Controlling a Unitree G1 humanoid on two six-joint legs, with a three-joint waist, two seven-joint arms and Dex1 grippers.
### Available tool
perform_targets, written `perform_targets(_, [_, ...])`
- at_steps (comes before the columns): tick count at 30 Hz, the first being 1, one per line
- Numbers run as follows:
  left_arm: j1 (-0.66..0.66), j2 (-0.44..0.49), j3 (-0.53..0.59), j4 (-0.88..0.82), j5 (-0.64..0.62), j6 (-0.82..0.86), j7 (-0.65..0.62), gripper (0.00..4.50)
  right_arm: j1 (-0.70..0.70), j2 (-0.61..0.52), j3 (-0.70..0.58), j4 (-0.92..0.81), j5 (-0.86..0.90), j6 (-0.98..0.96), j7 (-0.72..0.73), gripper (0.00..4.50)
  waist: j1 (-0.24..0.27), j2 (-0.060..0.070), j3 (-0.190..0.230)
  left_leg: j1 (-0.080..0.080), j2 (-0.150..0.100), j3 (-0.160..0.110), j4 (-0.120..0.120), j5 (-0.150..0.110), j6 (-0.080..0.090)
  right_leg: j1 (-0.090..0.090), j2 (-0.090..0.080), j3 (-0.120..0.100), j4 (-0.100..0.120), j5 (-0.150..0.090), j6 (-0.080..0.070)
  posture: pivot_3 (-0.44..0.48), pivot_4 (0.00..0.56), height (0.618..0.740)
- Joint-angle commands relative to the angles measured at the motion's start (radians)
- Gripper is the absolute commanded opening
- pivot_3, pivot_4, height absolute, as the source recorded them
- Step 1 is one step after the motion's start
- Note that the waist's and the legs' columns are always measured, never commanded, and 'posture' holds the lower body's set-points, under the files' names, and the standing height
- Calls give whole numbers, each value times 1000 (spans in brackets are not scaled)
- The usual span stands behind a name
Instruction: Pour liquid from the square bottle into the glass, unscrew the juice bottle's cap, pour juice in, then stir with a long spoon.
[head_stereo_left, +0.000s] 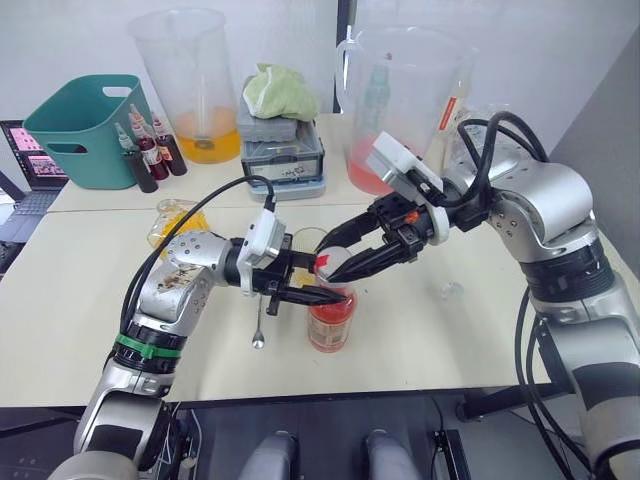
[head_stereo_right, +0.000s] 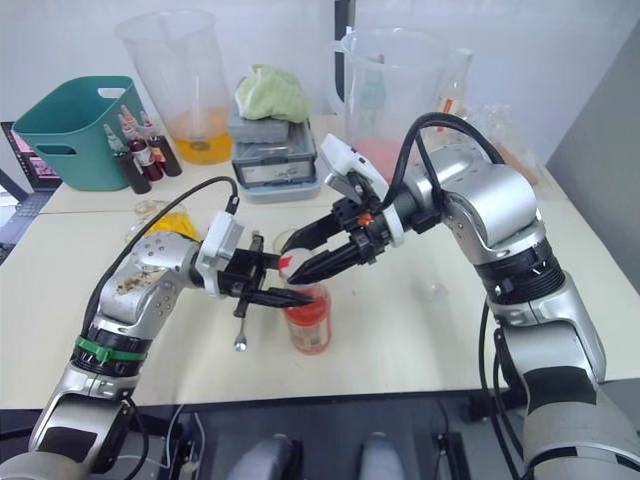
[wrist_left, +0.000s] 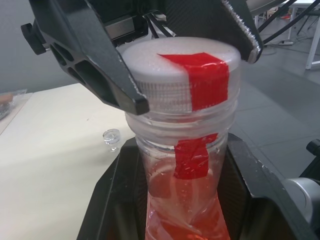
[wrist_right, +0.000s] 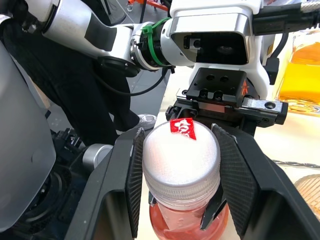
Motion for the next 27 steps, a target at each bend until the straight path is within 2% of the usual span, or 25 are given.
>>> perform_targets(1, [28, 2, -58, -17, 46, 13, 3, 1455, -68, 26, -166, -53, 94, 13, -61, 1662, 0, 0, 0, -1, 0, 0, 0, 0, 0, 0, 0, 0, 0, 0, 0, 0, 150, 740])
perform_targets(6, [33, 8, -59, -21, 44, 14, 8, 1455, -55, 22, -211, -98, 130, 50, -103, 1662, 2, 1, -1, 0, 0, -1, 0, 0, 0, 0, 0, -1, 0, 0, 0, 0, 150, 740])
perform_targets(12, [35, 9, -62, -28, 39, 17, 10, 1455, 0, 33, -191, -95, 101, 11, -127, 1662, 1, 0, -1, 1, 0, -1, 0, 0, 0, 2, 0, 0, -1, 0, 0, 0, 150, 740])
perform_targets(16, [35, 6, -63, -29, 40, 15, 11, 1455, 44, 5, -222, -110, 97, 33, -174, 1662, 2, 0, -1, 1, 0, -1, 0, 0, 0, 1, 0, 0, -1, 0, 0, 0, 150, 740])
perform_targets(18, [36, 5, -64, -29, 40, 13, 12, 1455, 94, -45, -257, -130, 96, 50, -203, 1662, 7, 0, -1, 1, 0, -1, 0, 0, 0, 2, 0, 0, -1, 0, 0, 0, 150, 740])
perform_targets(21, [36, 4, -61, -26, 39, 9, 14, 1455, 240, -125, -377, -170, 132, 87, -269, 1662, 15, 0, -1, 0, -1, -1, 0, -1, 1, 2, -1, -1, -2, 0, 0, 0, 150, 740])
perform_targets(27, [31, 6, -55, -25, 34, 9, 15, 1455, 551, -157, -506, -275, 93, 104, -486, 1662, 8, 1, -1, 1, 0, 1, -1, -1, 2, 2, 0, 0, -1, 0, 0, 0, 150, 740])
